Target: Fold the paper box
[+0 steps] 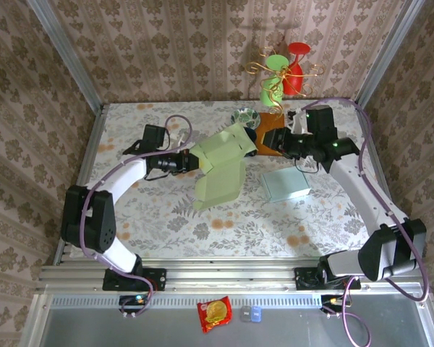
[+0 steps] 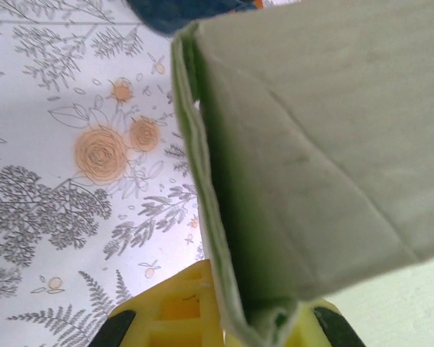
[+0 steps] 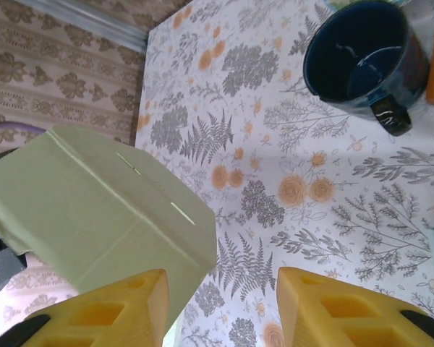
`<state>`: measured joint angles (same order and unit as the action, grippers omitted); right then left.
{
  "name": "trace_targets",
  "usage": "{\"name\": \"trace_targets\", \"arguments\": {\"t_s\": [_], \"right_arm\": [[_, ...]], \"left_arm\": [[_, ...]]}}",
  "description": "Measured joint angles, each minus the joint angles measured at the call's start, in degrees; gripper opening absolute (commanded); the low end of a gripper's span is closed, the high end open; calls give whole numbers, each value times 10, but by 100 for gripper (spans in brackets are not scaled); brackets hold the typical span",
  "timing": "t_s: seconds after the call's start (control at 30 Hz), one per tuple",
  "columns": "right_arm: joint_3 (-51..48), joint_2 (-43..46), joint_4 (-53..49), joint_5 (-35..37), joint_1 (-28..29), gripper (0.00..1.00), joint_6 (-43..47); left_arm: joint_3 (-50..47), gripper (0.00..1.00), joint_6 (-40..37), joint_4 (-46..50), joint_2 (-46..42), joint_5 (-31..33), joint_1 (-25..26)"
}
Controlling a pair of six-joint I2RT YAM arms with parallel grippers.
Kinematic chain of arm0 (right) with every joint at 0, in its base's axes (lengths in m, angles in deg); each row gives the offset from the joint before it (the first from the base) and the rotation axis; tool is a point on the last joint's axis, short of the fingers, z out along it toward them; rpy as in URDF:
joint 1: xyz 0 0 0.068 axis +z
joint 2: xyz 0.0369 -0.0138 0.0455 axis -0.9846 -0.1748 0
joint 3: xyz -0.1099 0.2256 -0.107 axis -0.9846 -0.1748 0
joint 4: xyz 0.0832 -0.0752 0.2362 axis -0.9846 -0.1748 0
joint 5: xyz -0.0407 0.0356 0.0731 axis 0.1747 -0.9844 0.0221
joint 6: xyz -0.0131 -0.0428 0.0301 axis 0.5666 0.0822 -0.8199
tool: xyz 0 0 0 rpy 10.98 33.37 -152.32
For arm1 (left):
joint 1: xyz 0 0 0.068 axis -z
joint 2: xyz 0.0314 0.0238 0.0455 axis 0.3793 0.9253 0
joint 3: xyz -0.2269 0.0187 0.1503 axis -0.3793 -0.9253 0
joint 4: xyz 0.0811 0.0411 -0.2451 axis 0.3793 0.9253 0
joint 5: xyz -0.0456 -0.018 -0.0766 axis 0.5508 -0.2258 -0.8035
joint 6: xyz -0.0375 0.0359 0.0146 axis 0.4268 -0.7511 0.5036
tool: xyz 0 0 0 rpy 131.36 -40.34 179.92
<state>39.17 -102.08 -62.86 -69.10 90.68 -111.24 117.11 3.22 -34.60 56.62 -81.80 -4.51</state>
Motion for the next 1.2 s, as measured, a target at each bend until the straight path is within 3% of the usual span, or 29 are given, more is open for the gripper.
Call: {"name": "trace_targets", "arguments": {"t_s": [0.27, 0.7, 1.2], "right_arm": [[20, -21, 8, -48, 0, 45, 23], [57, -72, 24, -94, 31, 44, 45], [130, -98, -55, -25, 78, 43, 119]], "left_arm": [[16, 0, -5, 10, 21, -37, 1], [25, 0, -7, 26, 36, -46, 13], [48, 0, -19, 46, 46, -42, 17]]}}
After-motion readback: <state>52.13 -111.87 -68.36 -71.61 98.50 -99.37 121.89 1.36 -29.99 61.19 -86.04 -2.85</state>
